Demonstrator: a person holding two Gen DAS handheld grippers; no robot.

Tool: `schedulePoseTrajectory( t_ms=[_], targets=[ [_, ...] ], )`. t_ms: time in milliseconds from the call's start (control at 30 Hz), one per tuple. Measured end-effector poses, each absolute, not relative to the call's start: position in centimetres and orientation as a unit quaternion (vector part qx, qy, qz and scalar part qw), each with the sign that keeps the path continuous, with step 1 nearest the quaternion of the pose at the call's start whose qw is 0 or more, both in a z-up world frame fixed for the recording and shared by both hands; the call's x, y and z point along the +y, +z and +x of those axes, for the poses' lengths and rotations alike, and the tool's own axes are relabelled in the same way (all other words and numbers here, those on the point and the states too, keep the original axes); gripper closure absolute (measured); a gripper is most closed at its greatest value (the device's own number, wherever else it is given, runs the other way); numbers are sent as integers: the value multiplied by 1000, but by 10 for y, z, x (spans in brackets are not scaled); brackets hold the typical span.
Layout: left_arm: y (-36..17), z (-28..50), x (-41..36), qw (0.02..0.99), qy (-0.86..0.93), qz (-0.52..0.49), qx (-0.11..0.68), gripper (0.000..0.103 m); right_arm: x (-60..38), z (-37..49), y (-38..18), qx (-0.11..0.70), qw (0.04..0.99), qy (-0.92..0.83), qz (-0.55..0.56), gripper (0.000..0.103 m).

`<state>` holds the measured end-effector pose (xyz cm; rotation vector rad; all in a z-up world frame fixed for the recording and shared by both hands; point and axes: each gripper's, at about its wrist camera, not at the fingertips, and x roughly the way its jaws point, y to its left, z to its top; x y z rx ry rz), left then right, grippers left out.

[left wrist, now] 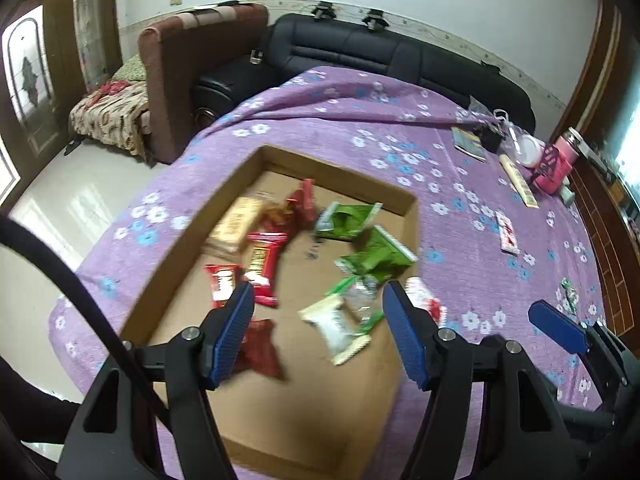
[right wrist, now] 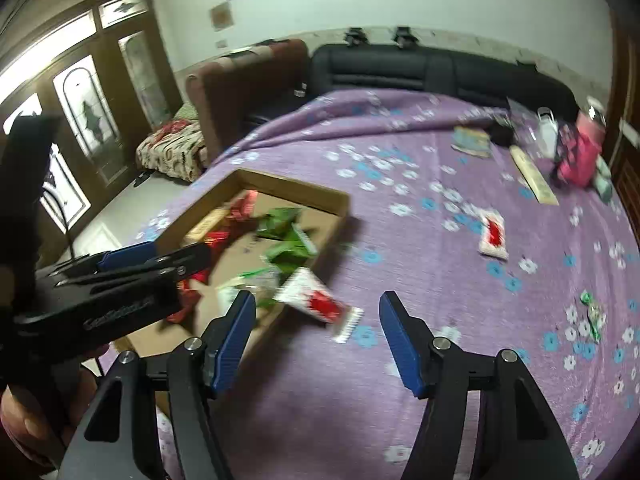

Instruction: Organize snacks

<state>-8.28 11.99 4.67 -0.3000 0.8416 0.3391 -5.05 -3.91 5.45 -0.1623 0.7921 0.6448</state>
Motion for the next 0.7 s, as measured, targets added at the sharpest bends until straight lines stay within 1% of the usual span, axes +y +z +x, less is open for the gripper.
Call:
schedulePoseTrajectory(
  t_ms=[100, 200, 300, 367, 533, 700],
  targets=[
    [48, -94, 132, 892, 165, -146, 396, 35, -25, -54, 52, 390, 862, 314, -82, 38],
    [49, -103, 141, 895, 176, -136, 387, 32, -19, -59, 50, 402, 857, 313, -76, 38],
    [51, -111, 141, 899, 193, -101, 380, 25, -12, -63, 49, 404, 857, 308, -86, 38],
    [52, -116, 143, 902, 195, -102, 372, 22, -9, -65, 49, 406, 856, 307, -90, 38],
    [53, -122, 148, 909, 165, -128, 360, 22, -4, -70, 50, 404, 856, 307, -97, 38],
    [46, -116, 150, 898, 161, -131, 388, 22, -1, -70, 52, 404, 856, 307, -103, 38]
  ],
)
